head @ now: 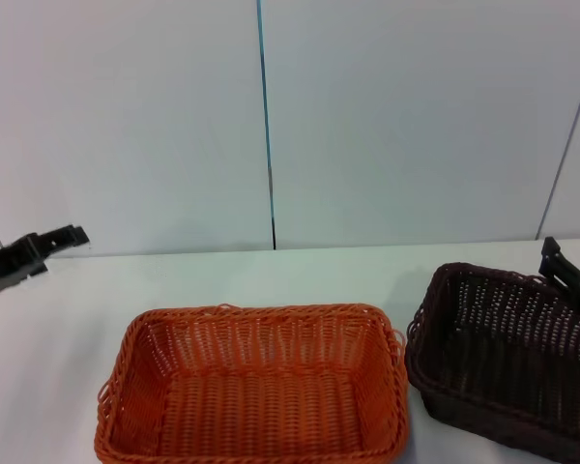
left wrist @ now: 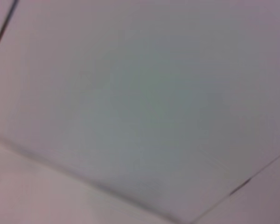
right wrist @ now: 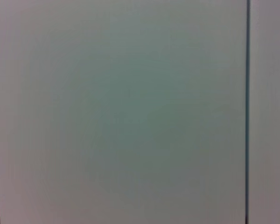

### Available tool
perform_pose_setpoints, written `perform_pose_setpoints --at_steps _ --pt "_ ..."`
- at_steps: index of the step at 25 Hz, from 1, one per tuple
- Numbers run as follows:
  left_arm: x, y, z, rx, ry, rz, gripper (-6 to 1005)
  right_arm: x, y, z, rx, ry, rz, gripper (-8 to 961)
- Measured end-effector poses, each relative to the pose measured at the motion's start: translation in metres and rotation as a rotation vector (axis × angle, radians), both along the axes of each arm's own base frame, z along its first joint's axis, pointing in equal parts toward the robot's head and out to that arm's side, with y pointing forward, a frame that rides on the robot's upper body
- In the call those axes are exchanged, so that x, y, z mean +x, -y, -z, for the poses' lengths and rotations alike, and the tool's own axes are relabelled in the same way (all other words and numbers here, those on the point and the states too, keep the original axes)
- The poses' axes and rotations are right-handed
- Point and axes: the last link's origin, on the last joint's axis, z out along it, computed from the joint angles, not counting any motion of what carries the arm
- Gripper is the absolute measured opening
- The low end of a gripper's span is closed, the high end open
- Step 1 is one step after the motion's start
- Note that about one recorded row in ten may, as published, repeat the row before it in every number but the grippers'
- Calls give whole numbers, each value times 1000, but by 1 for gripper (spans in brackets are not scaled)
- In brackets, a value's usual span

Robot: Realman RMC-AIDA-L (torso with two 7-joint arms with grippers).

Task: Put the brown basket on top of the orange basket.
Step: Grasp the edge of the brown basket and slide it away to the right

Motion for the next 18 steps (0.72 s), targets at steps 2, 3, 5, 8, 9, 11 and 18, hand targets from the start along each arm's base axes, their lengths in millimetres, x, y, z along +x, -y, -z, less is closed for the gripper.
perform_pose_setpoints --at_steps 2,3,5,8,9,11,18 --pt "1 2 1 45 -23 52 863 -2 2 -1 4 -8 -6 931" --pt "2 3 3 64 -34 81 862 -5 3 -2 5 -12 -11 931" --pt "5 4 7 116 -56 152 861 -9 5 -2 5 -15 -22 931" --pt "7 7 14 199 -84 236 860 -17 7 -1 -1 -20 -41 931" --pt "5 8 17 229 -81 256 860 -18 8 0 -6 -21 -43 930" --pt "0 10 21 269 -39 257 859 -20 10 1 -16 -23 -44 930" --pt "-25 18 22 352 52 170 859 -26 11 4 -60 -34 -37 930"
